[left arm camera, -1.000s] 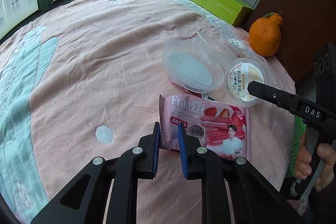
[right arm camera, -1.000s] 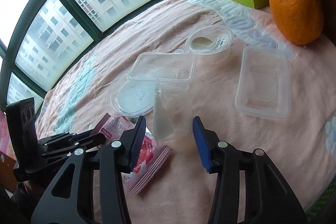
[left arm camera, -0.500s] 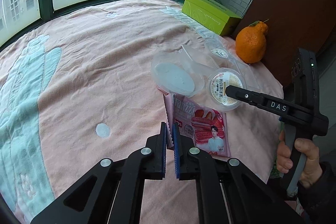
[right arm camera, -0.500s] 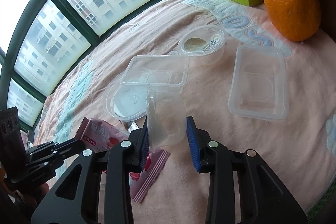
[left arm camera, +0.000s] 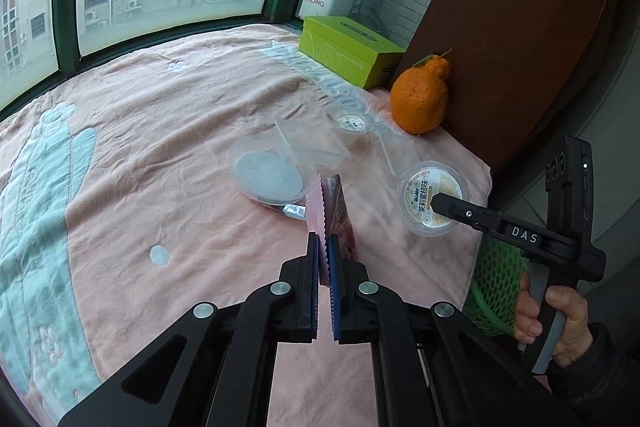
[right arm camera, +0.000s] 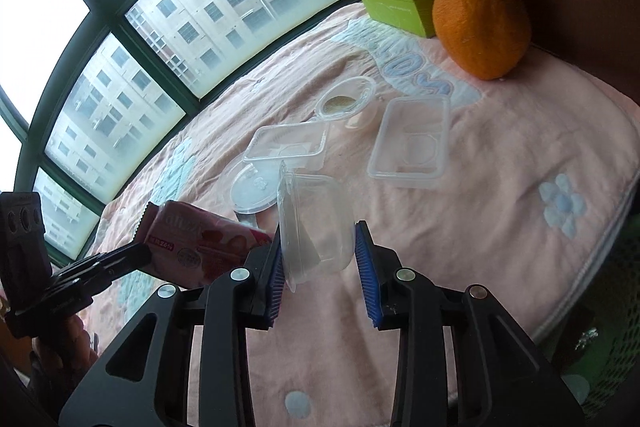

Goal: Collect trash
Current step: 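Grasp the pink wrapper with the left tool while the right tool grasps the clear cup, then carry wrapper and cup over the green basket and open both tools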

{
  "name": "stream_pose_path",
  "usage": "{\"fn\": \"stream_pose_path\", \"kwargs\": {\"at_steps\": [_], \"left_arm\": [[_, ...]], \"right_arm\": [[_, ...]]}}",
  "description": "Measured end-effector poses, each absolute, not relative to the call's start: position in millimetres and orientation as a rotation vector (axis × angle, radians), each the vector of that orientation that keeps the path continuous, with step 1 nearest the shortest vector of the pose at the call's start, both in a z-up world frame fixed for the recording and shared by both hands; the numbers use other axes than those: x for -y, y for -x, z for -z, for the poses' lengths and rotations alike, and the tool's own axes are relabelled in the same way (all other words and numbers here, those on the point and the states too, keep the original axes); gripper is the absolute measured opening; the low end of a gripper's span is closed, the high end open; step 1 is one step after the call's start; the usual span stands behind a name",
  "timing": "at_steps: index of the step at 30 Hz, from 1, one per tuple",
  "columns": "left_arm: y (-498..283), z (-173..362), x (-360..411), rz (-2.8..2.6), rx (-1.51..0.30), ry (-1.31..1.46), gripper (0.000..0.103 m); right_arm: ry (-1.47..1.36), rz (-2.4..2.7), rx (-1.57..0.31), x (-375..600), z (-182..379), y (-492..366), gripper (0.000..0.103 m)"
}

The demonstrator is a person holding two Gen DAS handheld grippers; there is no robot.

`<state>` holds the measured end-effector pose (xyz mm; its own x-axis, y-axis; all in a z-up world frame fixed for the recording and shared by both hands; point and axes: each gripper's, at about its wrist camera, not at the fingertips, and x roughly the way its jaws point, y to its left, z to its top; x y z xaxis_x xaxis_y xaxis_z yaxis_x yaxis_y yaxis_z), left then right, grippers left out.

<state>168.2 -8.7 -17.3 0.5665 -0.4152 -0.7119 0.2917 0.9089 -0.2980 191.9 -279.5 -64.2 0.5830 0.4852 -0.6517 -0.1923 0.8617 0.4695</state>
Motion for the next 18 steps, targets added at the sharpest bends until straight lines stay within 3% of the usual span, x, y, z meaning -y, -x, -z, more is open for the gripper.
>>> {"fn": "stream_pose_path", "kwargs": {"at_steps": [18], "left_arm": [[-150.8, -23.8, 90.7, 0.603, -0.826, 0.095, 0.003]], "right_arm": [[-0.434, -0.193, -0.833, 397.2, 69.8, -119.0, 0.033]]}}
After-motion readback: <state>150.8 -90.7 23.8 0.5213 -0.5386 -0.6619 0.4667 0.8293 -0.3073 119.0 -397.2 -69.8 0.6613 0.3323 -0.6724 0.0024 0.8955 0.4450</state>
